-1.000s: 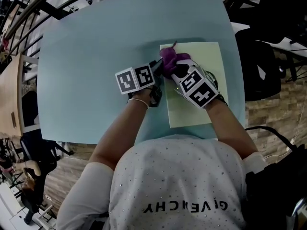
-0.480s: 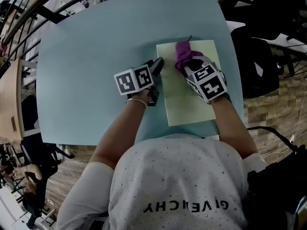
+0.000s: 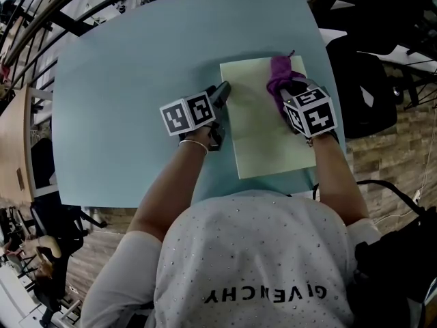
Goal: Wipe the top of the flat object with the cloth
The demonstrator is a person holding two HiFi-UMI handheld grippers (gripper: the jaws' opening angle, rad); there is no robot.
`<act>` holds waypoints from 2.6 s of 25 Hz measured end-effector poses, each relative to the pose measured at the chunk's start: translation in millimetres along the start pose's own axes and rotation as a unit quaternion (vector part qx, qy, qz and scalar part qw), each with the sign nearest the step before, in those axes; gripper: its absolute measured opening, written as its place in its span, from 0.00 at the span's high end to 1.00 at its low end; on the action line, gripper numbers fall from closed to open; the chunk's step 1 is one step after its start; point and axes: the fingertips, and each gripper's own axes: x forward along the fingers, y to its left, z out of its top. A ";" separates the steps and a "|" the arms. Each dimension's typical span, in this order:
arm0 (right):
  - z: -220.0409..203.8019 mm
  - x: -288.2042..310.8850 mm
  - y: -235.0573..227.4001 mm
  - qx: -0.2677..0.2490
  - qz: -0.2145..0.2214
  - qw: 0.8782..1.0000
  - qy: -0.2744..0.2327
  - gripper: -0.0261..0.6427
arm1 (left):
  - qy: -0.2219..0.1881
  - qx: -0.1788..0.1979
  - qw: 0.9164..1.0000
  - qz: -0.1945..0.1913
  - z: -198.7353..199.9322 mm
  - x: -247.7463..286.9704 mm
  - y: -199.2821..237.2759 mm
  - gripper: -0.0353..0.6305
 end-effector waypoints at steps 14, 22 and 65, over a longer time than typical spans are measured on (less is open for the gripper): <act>-11.9 -11.9 -36.7 0.022 -0.041 0.999 -0.002 0.89 | -0.007 0.001 1.000 -0.003 1.3 1.0 -1.5 0.63; -12.8 -13.5 -43.5 0.034 -0.062 0.997 -0.013 0.89 | -0.005 -0.027 1.000 -0.016 0.4 1.2 0.6 0.63; 24.4 16.4 111.3 -0.105 0.077 0.991 -0.025 0.89 | -0.014 -0.013 1.000 -0.018 -2.5 2.8 -0.5 0.63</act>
